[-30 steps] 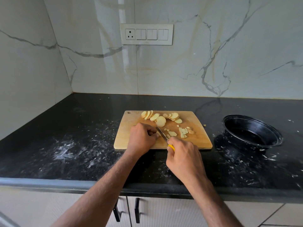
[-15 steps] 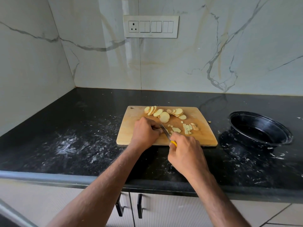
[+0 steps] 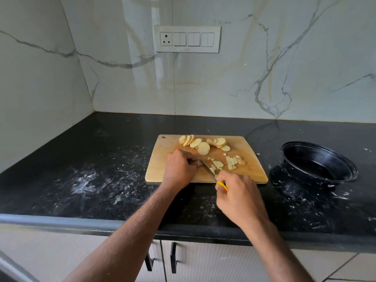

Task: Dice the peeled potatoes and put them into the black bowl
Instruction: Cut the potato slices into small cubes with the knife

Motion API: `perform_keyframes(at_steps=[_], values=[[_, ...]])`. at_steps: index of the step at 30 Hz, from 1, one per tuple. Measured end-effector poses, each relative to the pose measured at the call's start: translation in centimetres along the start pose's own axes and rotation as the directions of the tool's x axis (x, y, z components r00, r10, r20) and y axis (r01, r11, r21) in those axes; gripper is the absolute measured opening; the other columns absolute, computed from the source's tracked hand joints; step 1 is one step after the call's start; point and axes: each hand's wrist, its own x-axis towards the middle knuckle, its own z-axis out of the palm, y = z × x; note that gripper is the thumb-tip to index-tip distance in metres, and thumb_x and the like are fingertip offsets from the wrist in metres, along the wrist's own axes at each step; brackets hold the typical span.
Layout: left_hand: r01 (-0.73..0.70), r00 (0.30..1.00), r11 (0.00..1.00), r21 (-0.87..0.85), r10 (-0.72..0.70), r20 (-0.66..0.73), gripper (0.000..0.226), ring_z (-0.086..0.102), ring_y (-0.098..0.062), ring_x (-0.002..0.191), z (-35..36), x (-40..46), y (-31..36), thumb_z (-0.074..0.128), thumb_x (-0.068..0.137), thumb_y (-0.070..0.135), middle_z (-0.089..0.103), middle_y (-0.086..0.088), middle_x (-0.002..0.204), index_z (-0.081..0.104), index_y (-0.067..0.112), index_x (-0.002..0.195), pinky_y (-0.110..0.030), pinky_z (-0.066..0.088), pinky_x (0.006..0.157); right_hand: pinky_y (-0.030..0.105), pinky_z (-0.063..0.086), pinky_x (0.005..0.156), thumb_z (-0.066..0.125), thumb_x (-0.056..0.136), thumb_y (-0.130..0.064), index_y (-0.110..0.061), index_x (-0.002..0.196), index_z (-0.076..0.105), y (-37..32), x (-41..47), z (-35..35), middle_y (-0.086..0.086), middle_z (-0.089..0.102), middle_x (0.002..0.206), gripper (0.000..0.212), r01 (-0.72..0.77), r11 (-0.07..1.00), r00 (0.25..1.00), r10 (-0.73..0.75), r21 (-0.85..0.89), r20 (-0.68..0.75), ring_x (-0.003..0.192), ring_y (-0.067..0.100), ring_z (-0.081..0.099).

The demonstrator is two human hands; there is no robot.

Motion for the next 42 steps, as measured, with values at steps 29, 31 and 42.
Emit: perform_keyframes(at_steps=[29, 31, 42], values=[[-0.048, 0.995, 0.999, 0.007, 0.048, -0.093, 0.010, 0.063, -0.009, 0.083, -0.3, -0.3, 0.0, 0.071, 0.090, 0.018, 0.074, 0.006, 0.090, 0.079, 0.016, 0.097, -0.023, 0.051, 0.076, 0.016, 0.038, 0.050, 0.058, 0.097, -0.027, -0.018, 0.108, 0.063, 0.1, 0.7, 0.1, -0.003, 0.067, 0.079, 0.015, -0.083, 0.992, 0.996, 0.078, -0.094, -0.048, 0.061, 0.010, 0.057], [-0.042, 0.995, 0.999, 0.007, 0.042, -0.089, 0.011, 0.063, -0.009, 0.082, -0.4, -0.4, 0.1, 0.070, 0.091, 0.017, 0.074, 0.005, 0.091, 0.079, 0.016, 0.098, -0.021, 0.049, 0.075, 0.021, 0.048, 0.053, 0.057, 0.097, -0.026, -0.017, 0.108, 0.062, -0.6, 0.7, 0.5, -0.002, 0.066, 0.079, 0.016, -0.057, 0.990, 0.998, 0.054, -0.130, -0.026, 0.063, 0.012, 0.061], [-0.081, 0.992, 0.997, 0.015, 0.082, -0.097, 0.010, 0.062, -0.010, 0.077, -0.3, -0.4, 0.0, 0.067, 0.090, 0.011, 0.073, 0.003, 0.087, 0.077, 0.012, 0.093, -0.022, 0.049, 0.070, 0.016, 0.041, 0.048, 0.051, 0.102, -0.026, -0.017, 0.105, 0.060, -1.9, 1.0, 0.9, -0.005, 0.059, 0.075, 0.013, 0.110, 0.990, 0.990, -0.101, -0.093, 0.094, 0.058, 0.005, 0.056]])
